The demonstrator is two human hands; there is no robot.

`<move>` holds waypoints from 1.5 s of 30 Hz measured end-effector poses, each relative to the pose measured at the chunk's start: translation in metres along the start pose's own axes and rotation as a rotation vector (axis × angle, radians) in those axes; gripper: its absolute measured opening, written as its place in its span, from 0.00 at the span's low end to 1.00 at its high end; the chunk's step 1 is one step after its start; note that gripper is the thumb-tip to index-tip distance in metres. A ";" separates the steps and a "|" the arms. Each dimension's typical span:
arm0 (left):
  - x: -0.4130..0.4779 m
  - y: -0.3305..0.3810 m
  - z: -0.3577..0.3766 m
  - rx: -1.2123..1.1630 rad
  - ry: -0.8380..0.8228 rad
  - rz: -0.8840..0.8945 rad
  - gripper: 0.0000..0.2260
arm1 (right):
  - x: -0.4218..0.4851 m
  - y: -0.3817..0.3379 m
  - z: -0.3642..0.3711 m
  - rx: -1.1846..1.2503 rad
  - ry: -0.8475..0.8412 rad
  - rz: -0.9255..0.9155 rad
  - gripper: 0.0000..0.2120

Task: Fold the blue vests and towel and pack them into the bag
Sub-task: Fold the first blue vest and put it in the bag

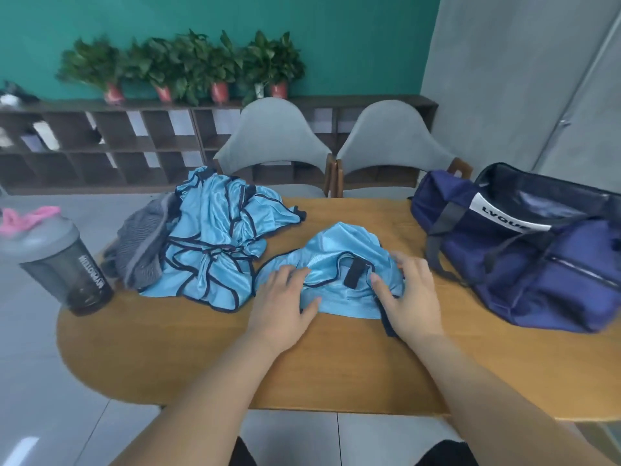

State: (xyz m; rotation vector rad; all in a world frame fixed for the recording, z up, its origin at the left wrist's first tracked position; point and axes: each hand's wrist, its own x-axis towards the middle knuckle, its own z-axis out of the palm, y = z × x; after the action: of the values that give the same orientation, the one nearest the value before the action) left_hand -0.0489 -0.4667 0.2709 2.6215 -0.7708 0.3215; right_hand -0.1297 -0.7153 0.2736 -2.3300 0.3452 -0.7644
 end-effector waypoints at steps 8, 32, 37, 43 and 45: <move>-0.032 -0.004 -0.001 -0.180 0.174 -0.145 0.17 | -0.018 0.023 -0.016 -0.132 -0.012 0.012 0.09; 0.071 -0.022 -0.127 -0.932 -0.066 -0.398 0.15 | 0.103 0.000 -0.096 -0.097 -0.130 0.176 0.07; 0.075 0.010 -0.131 -0.834 0.021 -0.246 0.10 | 0.088 -0.034 -0.076 -0.189 -0.263 -0.103 0.35; 0.083 0.063 -0.143 -0.988 -0.012 -0.064 0.13 | 0.090 -0.103 -0.047 0.169 -0.499 -0.251 0.18; 0.086 0.064 -0.145 -1.016 0.056 -0.067 0.16 | 0.100 -0.113 -0.050 0.233 -0.420 -0.258 0.05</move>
State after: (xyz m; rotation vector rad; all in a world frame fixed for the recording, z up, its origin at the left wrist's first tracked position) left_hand -0.0299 -0.4950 0.4485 1.6622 -0.5954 -0.0338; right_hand -0.0754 -0.6975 0.4219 -2.2597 -0.2210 -0.3861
